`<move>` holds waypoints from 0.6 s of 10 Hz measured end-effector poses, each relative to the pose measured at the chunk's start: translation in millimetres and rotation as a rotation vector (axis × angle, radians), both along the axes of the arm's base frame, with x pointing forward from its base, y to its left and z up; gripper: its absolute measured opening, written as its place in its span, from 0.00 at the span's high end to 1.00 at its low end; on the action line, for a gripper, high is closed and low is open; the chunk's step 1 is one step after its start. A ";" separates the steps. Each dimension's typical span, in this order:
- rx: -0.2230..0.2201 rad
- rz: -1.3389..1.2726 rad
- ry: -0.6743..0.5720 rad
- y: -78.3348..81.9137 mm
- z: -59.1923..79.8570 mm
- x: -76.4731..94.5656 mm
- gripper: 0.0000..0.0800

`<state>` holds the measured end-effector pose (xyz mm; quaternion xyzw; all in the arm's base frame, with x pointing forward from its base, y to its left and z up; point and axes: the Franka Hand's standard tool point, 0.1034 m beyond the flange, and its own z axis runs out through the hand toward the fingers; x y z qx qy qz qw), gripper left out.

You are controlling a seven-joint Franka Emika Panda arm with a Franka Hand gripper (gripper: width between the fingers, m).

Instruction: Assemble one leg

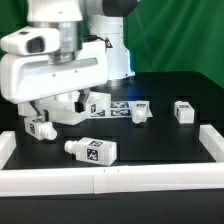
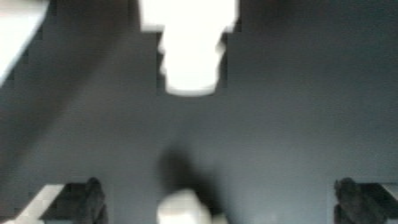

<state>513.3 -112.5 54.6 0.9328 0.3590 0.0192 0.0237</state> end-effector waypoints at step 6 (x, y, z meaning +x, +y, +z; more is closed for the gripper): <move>0.002 0.047 -0.007 16.1 0.4 36.3 0.19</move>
Offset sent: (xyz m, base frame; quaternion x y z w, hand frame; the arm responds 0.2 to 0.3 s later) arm 0.0000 0.0000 0.0000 0.0000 0.0000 0.0000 1.0000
